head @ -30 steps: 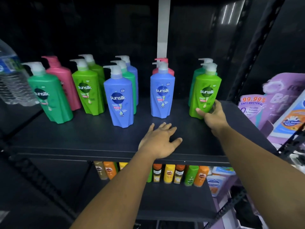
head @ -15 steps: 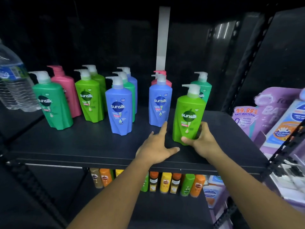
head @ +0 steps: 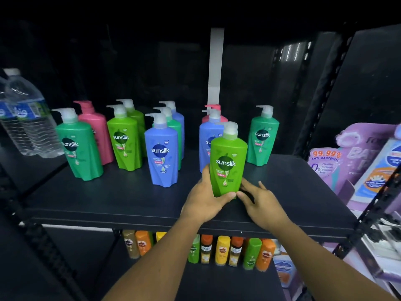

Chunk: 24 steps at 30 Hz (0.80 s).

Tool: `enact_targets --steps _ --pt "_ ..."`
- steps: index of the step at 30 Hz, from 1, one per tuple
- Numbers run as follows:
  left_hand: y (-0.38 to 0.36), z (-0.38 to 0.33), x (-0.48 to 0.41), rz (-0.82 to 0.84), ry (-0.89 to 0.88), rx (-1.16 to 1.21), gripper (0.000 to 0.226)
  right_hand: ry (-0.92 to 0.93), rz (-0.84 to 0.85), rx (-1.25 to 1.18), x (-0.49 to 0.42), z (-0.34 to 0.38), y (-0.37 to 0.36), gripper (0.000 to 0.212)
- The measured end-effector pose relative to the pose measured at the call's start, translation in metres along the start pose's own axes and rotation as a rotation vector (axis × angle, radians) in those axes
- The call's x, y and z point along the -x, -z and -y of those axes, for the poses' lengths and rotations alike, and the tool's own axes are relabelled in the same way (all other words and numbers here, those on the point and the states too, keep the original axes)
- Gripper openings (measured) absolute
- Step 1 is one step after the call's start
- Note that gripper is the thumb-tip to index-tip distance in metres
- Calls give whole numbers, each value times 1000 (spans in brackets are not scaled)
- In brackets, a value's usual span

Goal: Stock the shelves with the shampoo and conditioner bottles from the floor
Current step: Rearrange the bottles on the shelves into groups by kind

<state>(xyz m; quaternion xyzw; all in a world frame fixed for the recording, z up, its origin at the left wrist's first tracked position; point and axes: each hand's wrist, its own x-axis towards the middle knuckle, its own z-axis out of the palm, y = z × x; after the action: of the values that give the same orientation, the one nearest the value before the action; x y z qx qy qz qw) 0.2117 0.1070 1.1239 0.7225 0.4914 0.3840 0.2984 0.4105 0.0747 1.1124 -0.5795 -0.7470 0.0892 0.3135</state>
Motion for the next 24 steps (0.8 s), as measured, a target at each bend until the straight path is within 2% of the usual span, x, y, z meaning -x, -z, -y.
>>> enact_targets --steps 4,8,12,16,20,24 --pt "-2 1 0 -46 22 -70 91 -24 61 71 1 5 2 56" --pt "9 6 8 -83 44 -205 87 39 101 149 5 15 7 64" --pt "40 11 28 -109 64 -259 87 106 222 271 6 23 7 66" --pt "81 21 50 -104 136 -277 82 141 316 329 -6 35 -8 82" --pt "120 42 59 -110 231 -232 91 152 333 299 -21 76 -44 58" --pt "159 63 63 -107 249 -191 80 87 302 215 -41 116 -86 55"
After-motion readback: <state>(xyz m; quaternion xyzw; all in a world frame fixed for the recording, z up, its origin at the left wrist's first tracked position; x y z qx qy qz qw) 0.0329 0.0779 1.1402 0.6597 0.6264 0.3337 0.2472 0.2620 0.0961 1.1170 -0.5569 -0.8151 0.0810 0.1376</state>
